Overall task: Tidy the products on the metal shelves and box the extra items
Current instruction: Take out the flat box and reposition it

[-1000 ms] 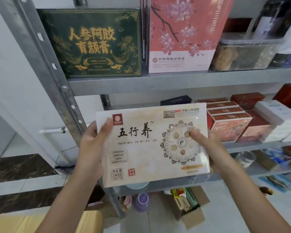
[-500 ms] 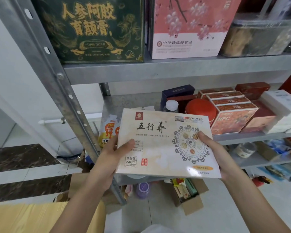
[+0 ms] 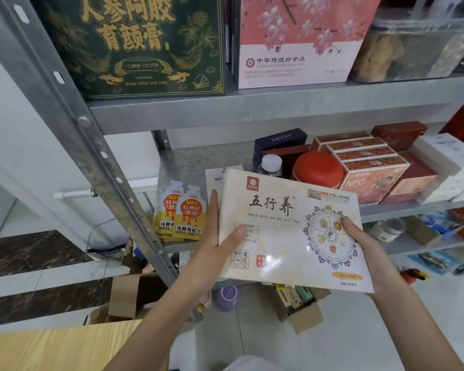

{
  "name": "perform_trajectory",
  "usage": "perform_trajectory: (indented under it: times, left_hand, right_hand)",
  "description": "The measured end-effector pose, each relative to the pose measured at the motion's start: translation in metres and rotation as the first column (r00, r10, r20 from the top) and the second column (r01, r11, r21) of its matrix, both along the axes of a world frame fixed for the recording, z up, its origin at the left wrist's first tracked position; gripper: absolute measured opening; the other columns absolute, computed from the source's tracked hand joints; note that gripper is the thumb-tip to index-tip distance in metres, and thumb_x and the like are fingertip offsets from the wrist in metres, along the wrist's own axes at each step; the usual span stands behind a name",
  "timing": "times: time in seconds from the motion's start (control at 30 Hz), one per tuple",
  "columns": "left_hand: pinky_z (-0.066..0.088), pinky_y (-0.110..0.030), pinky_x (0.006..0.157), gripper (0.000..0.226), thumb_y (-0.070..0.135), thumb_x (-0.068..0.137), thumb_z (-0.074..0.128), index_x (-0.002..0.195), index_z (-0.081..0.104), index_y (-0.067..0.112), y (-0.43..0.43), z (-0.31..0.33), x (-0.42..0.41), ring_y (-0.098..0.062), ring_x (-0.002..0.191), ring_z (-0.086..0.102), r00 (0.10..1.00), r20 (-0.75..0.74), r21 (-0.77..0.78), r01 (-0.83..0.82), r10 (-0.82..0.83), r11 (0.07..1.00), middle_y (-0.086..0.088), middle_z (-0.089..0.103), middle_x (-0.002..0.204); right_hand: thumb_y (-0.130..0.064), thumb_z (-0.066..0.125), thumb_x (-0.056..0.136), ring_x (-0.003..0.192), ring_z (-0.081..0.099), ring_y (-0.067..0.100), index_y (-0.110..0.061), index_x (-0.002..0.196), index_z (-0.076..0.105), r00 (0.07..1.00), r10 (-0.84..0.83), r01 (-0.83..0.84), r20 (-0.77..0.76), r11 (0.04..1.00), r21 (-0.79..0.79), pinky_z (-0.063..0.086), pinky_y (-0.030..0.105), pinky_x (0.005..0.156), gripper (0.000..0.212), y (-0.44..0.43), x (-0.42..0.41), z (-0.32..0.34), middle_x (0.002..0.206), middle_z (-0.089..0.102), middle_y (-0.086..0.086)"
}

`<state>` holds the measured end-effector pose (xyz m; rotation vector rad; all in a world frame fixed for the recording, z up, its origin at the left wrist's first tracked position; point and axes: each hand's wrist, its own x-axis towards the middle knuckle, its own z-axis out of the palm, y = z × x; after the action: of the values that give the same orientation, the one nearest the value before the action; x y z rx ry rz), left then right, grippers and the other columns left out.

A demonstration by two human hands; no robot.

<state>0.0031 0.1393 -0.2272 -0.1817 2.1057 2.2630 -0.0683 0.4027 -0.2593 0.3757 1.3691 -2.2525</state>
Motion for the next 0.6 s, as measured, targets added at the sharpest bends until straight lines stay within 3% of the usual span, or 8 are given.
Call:
perform_trajectory:
  times: [0.1,0.17,0.27,0.4,0.5,0.6]
  left_hand:
    - [0.059,-0.030,0.082,0.082,0.032,0.087,0.066,0.131,0.007,0.069,0.003,0.000,0.001,-0.009,0.117,0.060,0.994,-0.096,-0.062,0.050,-0.056,0.997,0.019,0.041,0.142]
    - [0.056,-0.037,0.092,0.086,0.030,0.085,0.066,0.135,0.007,0.067,0.003,-0.003,0.002,-0.012,0.127,0.052,0.987,-0.133,-0.096,0.082,-0.094,0.992,0.016,0.031,0.151]
    - [0.058,-0.034,0.083,0.089,0.019,0.090,0.065,0.148,0.007,0.056,0.002,-0.017,0.003,-0.012,0.120,0.059,0.982,-0.110,-0.003,0.154,-0.154,0.988,0.015,0.044,0.147]
    - [0.059,-0.053,0.075,0.089,0.024,0.089,0.065,0.144,0.008,0.064,0.004,-0.038,0.004,-0.023,0.110,0.067,0.968,-0.004,0.023,0.251,-0.251,0.968,0.022,0.056,0.135]
    - [0.060,-0.036,0.071,0.086,0.019,0.087,0.066,0.133,0.016,0.072,0.011,-0.052,0.001,-0.019,0.110,0.067,0.957,0.047,0.079,0.281,-0.286,0.956,0.023,0.058,0.133]
    - [0.060,-0.030,0.068,0.084,0.019,0.086,0.066,0.134,0.017,0.068,0.019,-0.064,0.003,-0.015,0.105,0.069,0.948,0.065,0.062,0.308,-0.312,0.949,0.023,0.063,0.126]
  right_hand:
    - [-0.041,0.063,0.082,0.094,0.071,0.035,-0.018,0.101,0.078,1.000,-0.023,0.023,-0.001,1.000,0.019,0.059,0.042,0.064,0.033,0.006,0.006,-0.002,0.115,0.070,0.016]
    - [-0.042,0.065,0.080,0.097,0.070,0.036,-0.018,0.103,0.077,0.999,-0.032,0.032,0.017,0.999,0.021,0.059,0.042,0.065,0.035,0.009,0.014,-0.005,0.116,0.069,0.016]
    - [-0.045,0.067,0.078,0.102,0.068,0.037,-0.016,0.109,0.075,0.997,-0.045,0.044,0.067,0.999,0.022,0.059,0.046,0.070,0.042,0.016,0.031,-0.014,0.119,0.068,0.017]
    - [-0.044,0.068,0.078,0.103,0.068,0.039,-0.012,0.124,0.065,0.983,-0.149,0.142,0.103,0.987,0.075,0.058,0.047,0.071,0.056,0.027,0.058,-0.027,0.119,0.068,0.018]
    - [-0.042,0.067,0.080,0.103,0.068,0.038,-0.011,0.127,0.061,0.969,-0.207,0.197,0.135,0.977,0.086,0.059,0.044,0.070,0.057,0.034,0.075,-0.030,0.119,0.068,0.019]
    - [-0.043,0.067,0.080,0.102,0.068,0.037,-0.011,0.122,0.064,0.963,-0.219,0.204,0.160,0.974,0.103,0.059,0.043,0.073,0.053,0.043,0.086,-0.032,0.116,0.069,0.018]
